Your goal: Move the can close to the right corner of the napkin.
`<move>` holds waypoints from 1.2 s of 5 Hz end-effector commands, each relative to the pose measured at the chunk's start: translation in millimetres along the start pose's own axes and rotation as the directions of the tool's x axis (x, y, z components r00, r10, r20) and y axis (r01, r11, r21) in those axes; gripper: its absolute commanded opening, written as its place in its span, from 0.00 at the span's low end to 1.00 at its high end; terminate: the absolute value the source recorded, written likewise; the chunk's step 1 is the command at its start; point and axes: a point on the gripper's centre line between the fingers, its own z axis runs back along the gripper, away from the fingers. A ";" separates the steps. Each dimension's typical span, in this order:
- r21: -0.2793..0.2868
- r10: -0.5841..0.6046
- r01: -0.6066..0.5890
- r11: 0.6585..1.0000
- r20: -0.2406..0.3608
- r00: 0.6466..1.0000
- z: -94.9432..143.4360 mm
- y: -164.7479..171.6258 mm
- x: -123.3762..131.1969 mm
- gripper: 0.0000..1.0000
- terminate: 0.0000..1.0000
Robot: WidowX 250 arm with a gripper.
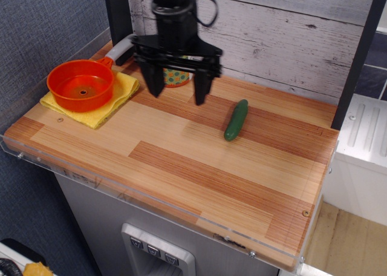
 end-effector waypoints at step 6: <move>-0.049 -0.275 0.285 0.957 0.151 0.950 82.3 -107.9 6.6 1.00 1.00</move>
